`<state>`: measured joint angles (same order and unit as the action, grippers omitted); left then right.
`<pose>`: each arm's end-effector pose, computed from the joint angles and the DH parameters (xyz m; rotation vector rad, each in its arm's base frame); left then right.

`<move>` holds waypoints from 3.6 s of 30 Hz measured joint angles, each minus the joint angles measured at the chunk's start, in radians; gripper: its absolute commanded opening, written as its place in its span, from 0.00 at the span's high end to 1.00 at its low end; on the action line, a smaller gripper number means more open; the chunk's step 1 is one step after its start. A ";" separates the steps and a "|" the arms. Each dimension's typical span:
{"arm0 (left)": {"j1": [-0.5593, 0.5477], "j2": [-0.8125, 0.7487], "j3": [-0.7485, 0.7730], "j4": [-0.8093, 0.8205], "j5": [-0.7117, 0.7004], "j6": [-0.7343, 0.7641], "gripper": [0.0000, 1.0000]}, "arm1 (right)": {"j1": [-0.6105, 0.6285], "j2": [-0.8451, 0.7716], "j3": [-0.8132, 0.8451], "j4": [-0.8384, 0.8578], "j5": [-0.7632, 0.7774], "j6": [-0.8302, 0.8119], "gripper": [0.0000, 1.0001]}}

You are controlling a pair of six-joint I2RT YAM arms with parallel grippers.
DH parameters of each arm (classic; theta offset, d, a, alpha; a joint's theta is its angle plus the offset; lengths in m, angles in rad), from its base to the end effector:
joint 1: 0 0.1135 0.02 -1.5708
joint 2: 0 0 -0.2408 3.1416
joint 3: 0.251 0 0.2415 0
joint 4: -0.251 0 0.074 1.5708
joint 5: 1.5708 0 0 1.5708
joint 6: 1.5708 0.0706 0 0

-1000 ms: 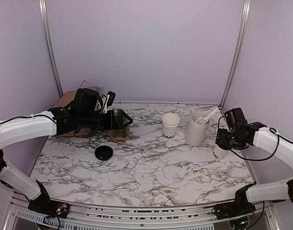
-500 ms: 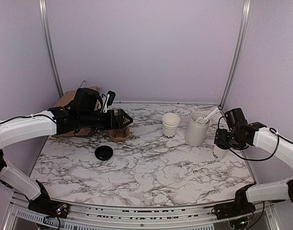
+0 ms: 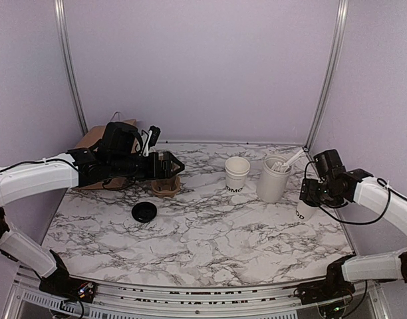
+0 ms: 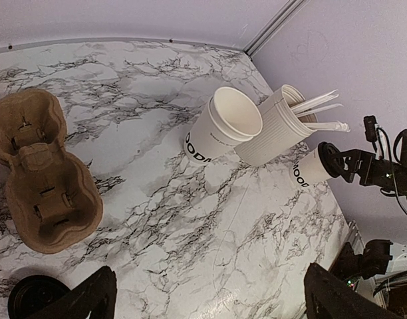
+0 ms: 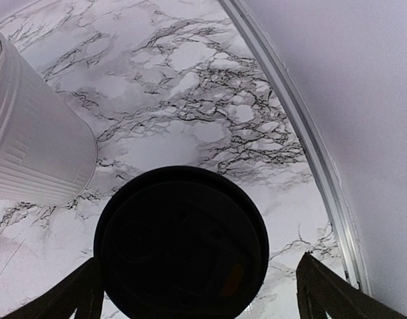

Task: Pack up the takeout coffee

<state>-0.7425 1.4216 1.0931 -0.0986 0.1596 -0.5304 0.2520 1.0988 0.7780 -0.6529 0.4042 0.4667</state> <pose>0.2545 -0.2488 0.2734 0.3339 2.1029 -0.9501 0.2292 0.0303 0.1963 0.4145 2.4098 -0.2040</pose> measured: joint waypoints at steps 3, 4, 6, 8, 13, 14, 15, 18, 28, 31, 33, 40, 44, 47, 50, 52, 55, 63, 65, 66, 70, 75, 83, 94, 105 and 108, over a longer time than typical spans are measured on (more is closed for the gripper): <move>0.001 -0.001 0.000 0.000 0.000 0.000 0.01 | 0.000 -0.015 0.006 -0.009 0.005 0.001 0.02; 0.002 -0.001 0.000 0.000 0.000 0.000 0.01 | 0.000 -0.021 0.006 -0.011 0.006 0.001 0.02; 0.002 -0.001 0.000 0.000 0.000 0.000 0.01 | 0.000 -0.033 0.007 -0.017 0.007 0.004 0.02; 0.002 -0.001 0.000 0.000 0.000 0.000 0.01 | 0.000 -0.042 0.007 -0.022 0.008 0.004 0.02; 0.002 -0.003 0.000 0.000 0.000 0.000 0.01 | 0.000 -0.058 0.011 -0.033 0.008 0.004 0.02; 0.002 -0.003 0.000 0.000 0.000 0.000 0.01 | 0.000 -0.061 0.013 -0.035 0.008 0.004 0.02; 0.002 -0.003 0.000 0.000 0.000 0.000 0.01 | 0.000 -0.063 0.014 -0.038 0.007 0.003 0.02; 0.002 -0.003 0.000 0.000 0.000 0.000 0.01 | 0.000 -0.070 0.026 -0.040 0.003 -0.004 0.02; 0.004 -0.014 0.000 -0.001 -0.002 -0.001 0.01 | 0.019 -0.106 0.129 -0.048 -0.047 -0.037 0.02; 0.007 -0.020 0.000 -0.001 -0.003 -0.005 0.01 | 0.084 -0.090 0.190 -0.066 -0.035 -0.038 0.02; 0.010 -0.026 0.000 -0.003 -0.003 -0.009 0.01 | 0.137 -0.069 0.237 -0.071 -0.030 -0.034 0.02; 0.013 -0.078 -0.026 -0.005 -0.003 -0.026 0.01 | 0.269 -0.036 0.352 -0.111 0.014 -0.004 0.03; 0.017 -0.113 -0.058 -0.010 -0.003 -0.028 0.01 | 0.364 -0.018 0.403 -0.137 0.054 0.032 0.03; 0.018 -0.129 -0.080 -0.013 -0.003 -0.030 0.01 | 0.450 0.025 0.457 -0.162 0.096 0.061 0.03; 0.021 -0.144 -0.100 -0.017 -0.002 -0.031 0.01 | 0.531 0.089 0.532 -0.197 0.144 0.090 0.03; 0.024 -0.149 -0.108 -0.019 -0.002 -0.032 0.01 | 0.580 0.132 0.584 -0.214 0.172 0.106 0.03; 0.028 -0.152 -0.115 -0.022 -0.005 -0.040 0.01 | 0.643 0.192 0.650 -0.225 0.192 0.111 0.03; 0.058 -0.151 -0.119 -0.087 -0.093 -0.052 0.01 | 0.687 0.356 0.696 -0.120 0.093 0.056 0.07; 0.080 -0.138 -0.112 -0.112 -0.119 -0.053 0.03 | 0.683 0.400 0.697 -0.082 0.046 0.036 0.11; 0.095 -0.124 -0.105 -0.121 -0.136 -0.052 0.04 | 0.677 0.428 0.697 -0.057 0.011 0.021 0.13; 0.127 -0.043 -0.064 -0.150 -0.192 -0.045 0.20 | 0.654 0.469 0.697 0.000 -0.096 -0.021 0.15; 0.145 0.105 -0.005 -0.169 -0.237 -0.033 0.45 | 0.641 0.439 0.697 0.065 -0.196 -0.068 0.16; 0.148 0.305 0.118 -0.192 -0.309 -0.045 0.66 | 0.615 0.332 0.653 0.137 -0.293 -0.133 0.16; 0.151 0.428 0.246 -0.219 -0.404 -0.057 0.73 | 0.602 0.325 0.619 0.174 -0.335 -0.181 0.16; 0.161 0.495 0.271 -0.228 -0.403 -0.056 0.78 | 0.601 0.325 0.579 0.198 -0.373 -0.183 0.16; 0.163 0.509 0.271 -0.228 -0.399 -0.057 0.80 | 0.601 0.328 0.579 0.203 -0.378 -0.183 0.16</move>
<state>-0.5800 1.9305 1.3643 -0.3264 -0.2390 -0.5873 0.8532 1.4265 1.3567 -0.4503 0.0261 0.2832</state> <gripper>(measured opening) 0.218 0.842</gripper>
